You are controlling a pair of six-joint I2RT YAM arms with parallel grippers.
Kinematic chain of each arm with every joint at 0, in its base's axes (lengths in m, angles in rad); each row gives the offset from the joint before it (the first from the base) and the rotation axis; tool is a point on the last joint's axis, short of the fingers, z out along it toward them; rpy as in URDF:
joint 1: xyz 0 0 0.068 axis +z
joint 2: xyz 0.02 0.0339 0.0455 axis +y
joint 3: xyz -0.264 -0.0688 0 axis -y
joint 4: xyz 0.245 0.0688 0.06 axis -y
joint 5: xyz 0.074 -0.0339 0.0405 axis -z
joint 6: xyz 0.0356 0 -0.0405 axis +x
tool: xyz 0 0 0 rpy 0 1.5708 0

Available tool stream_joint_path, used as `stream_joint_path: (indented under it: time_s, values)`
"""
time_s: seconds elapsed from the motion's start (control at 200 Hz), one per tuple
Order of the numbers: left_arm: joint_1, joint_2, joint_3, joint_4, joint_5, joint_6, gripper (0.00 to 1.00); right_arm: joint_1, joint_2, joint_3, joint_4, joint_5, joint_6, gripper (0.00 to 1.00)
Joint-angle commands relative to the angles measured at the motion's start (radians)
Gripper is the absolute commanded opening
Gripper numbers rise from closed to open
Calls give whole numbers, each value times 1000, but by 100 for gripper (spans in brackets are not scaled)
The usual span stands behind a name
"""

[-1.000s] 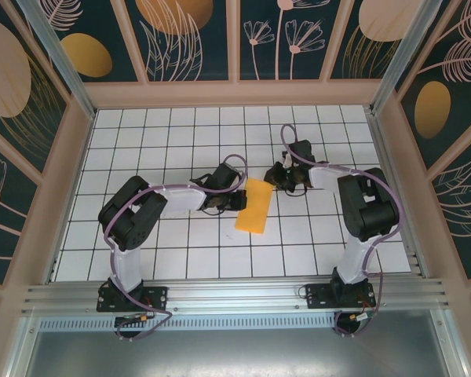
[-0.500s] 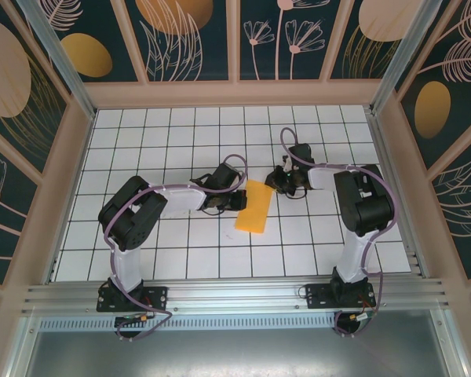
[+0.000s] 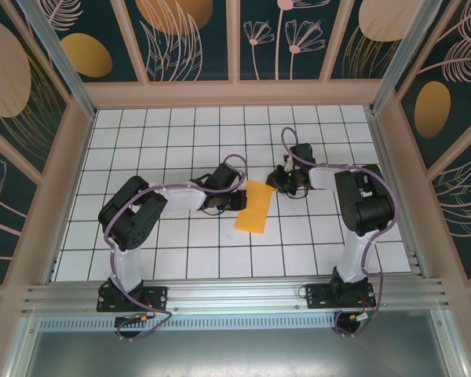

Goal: Fold a paper plane with a square sheet of paper (pick it up from the middle)
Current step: First fold the paper in half at the center of the table.

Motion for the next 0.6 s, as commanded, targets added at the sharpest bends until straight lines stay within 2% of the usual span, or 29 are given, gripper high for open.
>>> stream_joint_path:
  time_s: [0.0, 0.285, 0.495, 0.595]
  values:
    - [-4, 54, -35, -141, -51, 15, 0, -11, 27, -24, -5, 18, -2, 16]
    - [-6, 47, -41, -141, -56, 13, 0, -17, -72, 32, -45, 17, -11, 17]
    - [-6, 49, -38, -136, -52, 10, 0, -14, -14, 8, 3, -9, 20, 16]
    - [-6, 50, -35, -133, -50, 9, 0, -14, -2, -6, -15, 34, 18, 16]
